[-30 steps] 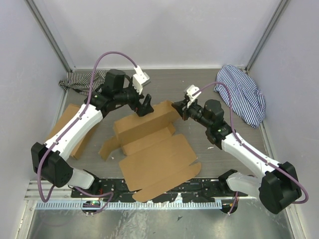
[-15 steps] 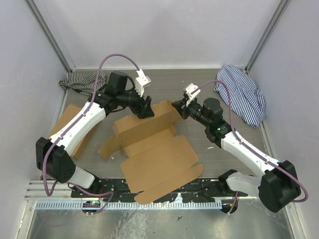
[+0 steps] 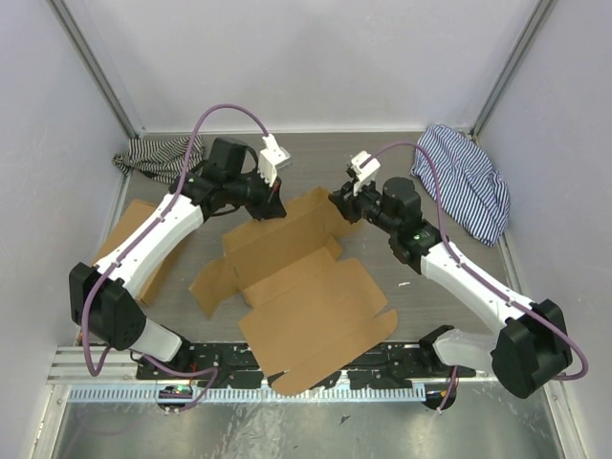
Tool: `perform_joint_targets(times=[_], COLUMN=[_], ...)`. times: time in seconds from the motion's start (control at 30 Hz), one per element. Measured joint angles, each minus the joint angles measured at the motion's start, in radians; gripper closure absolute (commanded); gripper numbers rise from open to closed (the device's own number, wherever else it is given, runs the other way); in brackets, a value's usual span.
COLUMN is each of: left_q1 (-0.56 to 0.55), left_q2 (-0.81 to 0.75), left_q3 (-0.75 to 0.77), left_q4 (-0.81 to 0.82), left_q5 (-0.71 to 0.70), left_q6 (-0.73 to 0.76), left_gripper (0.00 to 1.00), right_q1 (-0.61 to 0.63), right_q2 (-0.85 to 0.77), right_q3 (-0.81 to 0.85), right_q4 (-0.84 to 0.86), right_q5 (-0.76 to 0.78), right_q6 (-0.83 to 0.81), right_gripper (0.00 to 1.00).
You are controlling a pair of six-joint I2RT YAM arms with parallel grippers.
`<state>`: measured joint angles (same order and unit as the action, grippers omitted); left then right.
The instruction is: Fold the paper box
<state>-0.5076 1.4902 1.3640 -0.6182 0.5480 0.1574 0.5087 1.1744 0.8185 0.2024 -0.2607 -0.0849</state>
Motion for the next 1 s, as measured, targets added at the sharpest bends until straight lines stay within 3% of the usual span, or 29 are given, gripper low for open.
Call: perform_joint_targets(times=[0.23,0.43,0.53,0.73,1.0], left_q1=[-0.069,-0.210,-0.269,-0.294,-0.362], left_q2=[0.002,0.031,0.063,0.068,0.072], left_q3=[0.091,0.166,0.162,0.091,0.037], left_q4=[-0.091,-0.097,-0.076,-0.103,-0.072], left_q5=[-0.167,-0.483,-0.618,-0.829,-1.027], left_q6=[0.033,0.100,0.126,0.157,0.183], left_gripper=[1.00,1.00,1.00,1.00,1.00], right_q1=[0.002,-0.002,-0.055,-0.369,-0.349], right_q2=[0.052,0.159,0.199,0.204,0.278], right_q3=[0.146,0.349,0.400,0.402,0.443], right_q4=[-0.156,-0.330,-0.394,-0.413,-0.433], right_q5=[0.151,0.336,0.341,0.296,0.172], right_q6=[0.054,0.141,0.202,0.323,0.334], right_gripper=[0.73,0.72,0.72,0.70,0.71])
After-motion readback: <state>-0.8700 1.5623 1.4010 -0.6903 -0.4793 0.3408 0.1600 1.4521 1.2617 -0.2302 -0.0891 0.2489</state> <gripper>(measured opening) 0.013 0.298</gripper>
